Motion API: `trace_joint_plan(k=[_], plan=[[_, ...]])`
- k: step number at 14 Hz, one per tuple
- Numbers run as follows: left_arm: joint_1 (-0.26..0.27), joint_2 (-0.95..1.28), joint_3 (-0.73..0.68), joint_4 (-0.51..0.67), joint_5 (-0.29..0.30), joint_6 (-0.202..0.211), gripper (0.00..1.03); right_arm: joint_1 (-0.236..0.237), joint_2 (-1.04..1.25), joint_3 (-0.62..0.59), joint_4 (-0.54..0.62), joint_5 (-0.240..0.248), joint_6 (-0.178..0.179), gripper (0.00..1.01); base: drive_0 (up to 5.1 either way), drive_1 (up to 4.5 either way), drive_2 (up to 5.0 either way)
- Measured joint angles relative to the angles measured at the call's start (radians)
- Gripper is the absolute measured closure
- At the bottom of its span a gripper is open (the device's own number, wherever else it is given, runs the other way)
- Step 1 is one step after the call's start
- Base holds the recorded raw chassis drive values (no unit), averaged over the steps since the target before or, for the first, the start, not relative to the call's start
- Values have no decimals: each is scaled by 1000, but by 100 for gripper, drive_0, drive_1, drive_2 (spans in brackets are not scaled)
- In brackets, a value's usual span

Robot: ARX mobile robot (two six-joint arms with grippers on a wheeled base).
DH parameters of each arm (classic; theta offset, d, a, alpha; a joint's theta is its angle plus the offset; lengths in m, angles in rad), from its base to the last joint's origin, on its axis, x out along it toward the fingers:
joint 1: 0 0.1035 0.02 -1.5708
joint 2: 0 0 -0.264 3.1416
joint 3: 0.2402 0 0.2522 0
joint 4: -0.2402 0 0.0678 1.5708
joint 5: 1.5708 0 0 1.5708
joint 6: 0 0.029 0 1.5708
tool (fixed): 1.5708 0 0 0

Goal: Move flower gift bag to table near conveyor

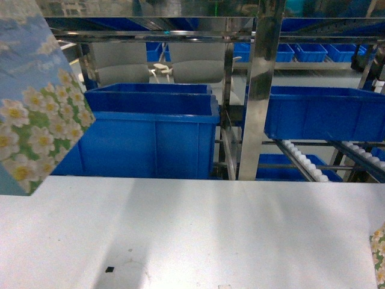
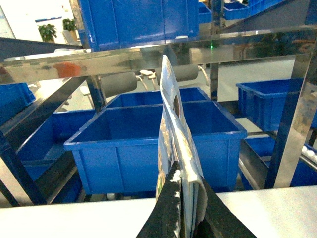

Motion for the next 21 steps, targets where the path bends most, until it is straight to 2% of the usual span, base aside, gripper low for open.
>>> trace_joint_plan(k=[2, 4, 7, 9, 12, 14, 19, 21], plan=[[-15, 137, 9, 109, -35, 11, 101, 0, 0, 0, 0, 0, 0, 3, 0, 0, 0], [-13, 241, 9, 199, -36, 9, 101, 0, 0, 0, 0, 0, 0, 3, 0, 0, 0], [-13, 381, -9, 275, -56, 5, 101, 0, 0, 0, 0, 0, 0, 3, 0, 0, 0], [-27, 498, -36, 333, -88, -24, 101, 0, 0, 0, 0, 0, 0, 3, 0, 0, 0], [-23, 661, -101, 481, -95, -48, 101, 0, 0, 0, 0, 0, 0, 3, 0, 0, 0], [-28, 725, -105, 498, -115, -73, 101, 0, 0, 0, 0, 0, 0, 3, 0, 0, 0], [-24, 841, -111, 589, -114, -147, 101, 0, 0, 0, 0, 0, 0, 3, 0, 0, 0], [-19, 900, -113, 644, -103, -156, 101, 0, 0, 0, 0, 0, 0, 3, 0, 0, 0]])
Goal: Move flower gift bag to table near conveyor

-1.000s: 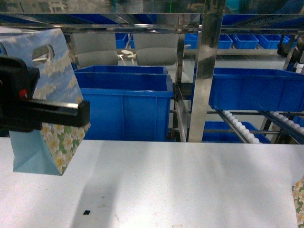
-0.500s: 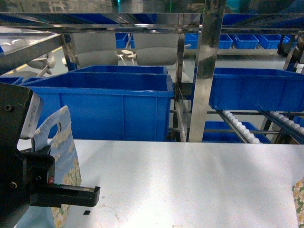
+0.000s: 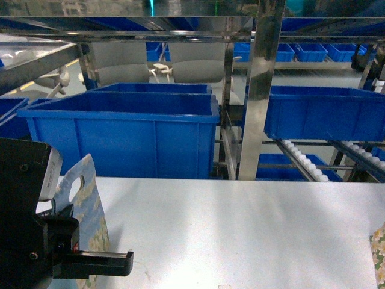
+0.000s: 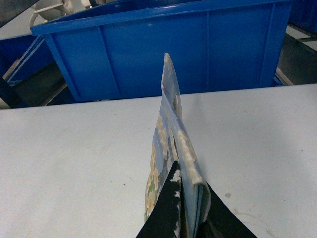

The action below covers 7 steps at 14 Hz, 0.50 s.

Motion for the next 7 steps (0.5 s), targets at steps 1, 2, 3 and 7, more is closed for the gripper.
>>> trace_joint_plan(k=[1, 2, 3, 7], plan=[[-10, 8, 0, 2, -1, 0, 101, 0, 0, 0, 0, 0, 0, 3, 0, 0, 0], [-25, 8, -1, -12, -5, 1, 101, 0, 0, 0, 0, 0, 0, 3, 0, 0, 0], [-42, 8, -5, -40, -13, 1, 101, 0, 0, 0, 0, 0, 0, 3, 0, 0, 0], [-100, -61, -58, -190, -49, -50, 56, 0, 0, 0, 0, 0, 0, 3, 0, 0, 0]])
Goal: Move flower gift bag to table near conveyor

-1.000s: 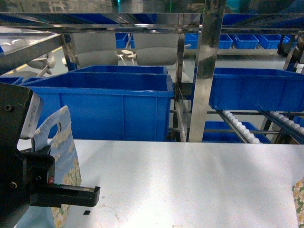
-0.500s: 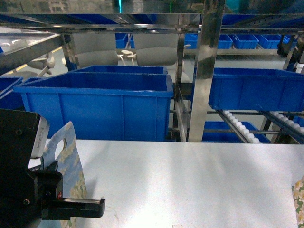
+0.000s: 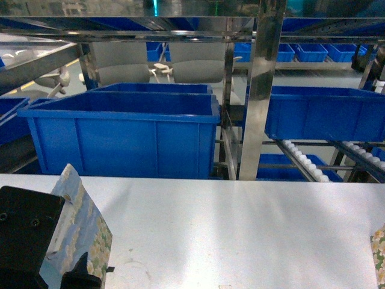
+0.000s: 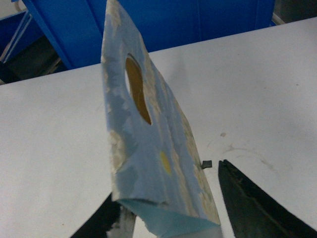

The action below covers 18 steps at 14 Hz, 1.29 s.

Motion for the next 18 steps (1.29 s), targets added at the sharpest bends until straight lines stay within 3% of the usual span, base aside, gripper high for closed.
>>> trace_joint_plan(k=[2, 4, 6, 9, 11, 13, 16, 18], plan=[[7, -69, 29, -50, 8, -8, 25, 0, 0, 0, 0, 0, 0, 3, 0, 0, 0], [15, -172, 74, -124, 16, 14, 3, 0, 0, 0, 0, 0, 0, 3, 0, 0, 0], [29, -272, 107, -185, 34, 60, 5, 0, 0, 0, 0, 0, 0, 3, 0, 0, 0], [112, -491, 108, -296, 82, 150, 5, 0, 0, 0, 0, 0, 0, 3, 0, 0, 0], [142, -549, 103, -318, 103, 171, 5, 0, 0, 0, 0, 0, 0, 3, 0, 0, 0], [242, -642, 69, -341, 167, 200, 5, 0, 0, 0, 0, 0, 0, 3, 0, 0, 0], [498, -761, 58, -393, 328, 199, 5, 0, 0, 0, 0, 0, 0, 3, 0, 0, 0], [623, -851, 58, -467, 444, 201, 5, 0, 0, 0, 0, 0, 0, 3, 0, 0, 0]])
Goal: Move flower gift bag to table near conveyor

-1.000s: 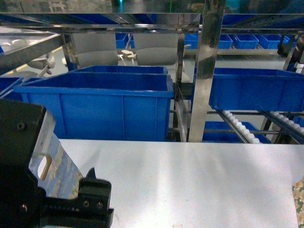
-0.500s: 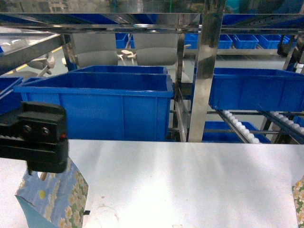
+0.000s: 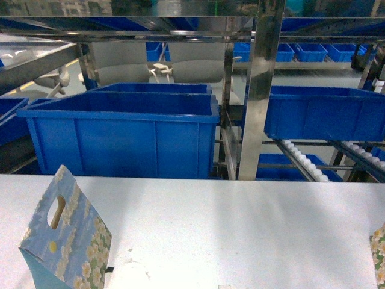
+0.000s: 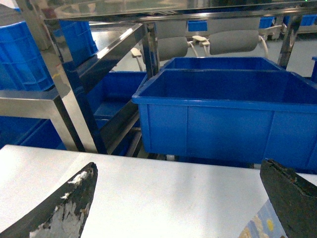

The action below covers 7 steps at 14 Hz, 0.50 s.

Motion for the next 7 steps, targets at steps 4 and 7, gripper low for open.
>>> trace_joint_plan(k=[4, 7], plan=[[107, -235, 22, -198, 135, 16, 5, 0, 0, 0, 0, 0, 0, 3, 0, 0, 0], [200, -369, 57, -291, 196, -7, 5, 0, 0, 0, 0, 0, 0, 3, 0, 0, 0]])
